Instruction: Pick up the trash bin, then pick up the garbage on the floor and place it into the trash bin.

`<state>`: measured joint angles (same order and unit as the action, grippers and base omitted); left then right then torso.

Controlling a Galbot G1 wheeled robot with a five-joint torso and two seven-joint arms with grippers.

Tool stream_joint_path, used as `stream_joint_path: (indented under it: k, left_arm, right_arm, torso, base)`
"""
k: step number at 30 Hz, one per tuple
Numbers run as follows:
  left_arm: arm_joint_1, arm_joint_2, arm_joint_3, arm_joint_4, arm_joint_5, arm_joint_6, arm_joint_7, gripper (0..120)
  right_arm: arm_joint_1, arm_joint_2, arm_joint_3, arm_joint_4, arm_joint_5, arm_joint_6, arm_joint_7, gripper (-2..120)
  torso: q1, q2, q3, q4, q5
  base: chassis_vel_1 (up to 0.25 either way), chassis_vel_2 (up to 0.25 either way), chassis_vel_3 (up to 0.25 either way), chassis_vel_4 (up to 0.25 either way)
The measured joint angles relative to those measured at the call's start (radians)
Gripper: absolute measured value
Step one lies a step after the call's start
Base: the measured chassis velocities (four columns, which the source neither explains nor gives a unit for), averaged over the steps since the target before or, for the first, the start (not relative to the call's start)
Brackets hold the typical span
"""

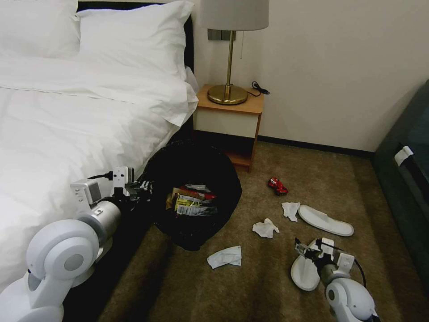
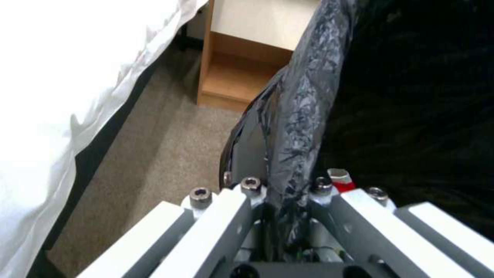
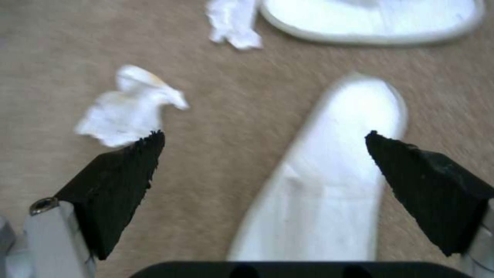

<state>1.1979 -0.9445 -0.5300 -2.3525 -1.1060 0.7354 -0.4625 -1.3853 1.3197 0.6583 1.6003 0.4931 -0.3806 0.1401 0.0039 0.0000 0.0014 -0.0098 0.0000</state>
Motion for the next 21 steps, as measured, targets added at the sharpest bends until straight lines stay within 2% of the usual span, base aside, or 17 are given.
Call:
stream_joint_path:
  k: [12,21]
  left_arm:
    - [-0.004,-0.004,0.017,0.006,0.003,0.0,-0.002,1]
    - [-0.008,-0.005,0.02,0.015,0.006,0.0,-0.001,1]
  right_arm:
    - [0.066,0.025,0.007,-0.156,0.013,0.027,0.043,100]
    - [0.085,0.044,0.002,-0.218,-0.001,0.051,0.038,100]
  torso:
    - [0.0,0.0,0.0,0.0,0.0]
    - [0.0,0.0,0.0,0.0,-0.0001]
  base:
    - [0.0,0.0,0.0,0.0]
    - [0.0,0.0,0.0,0.0]
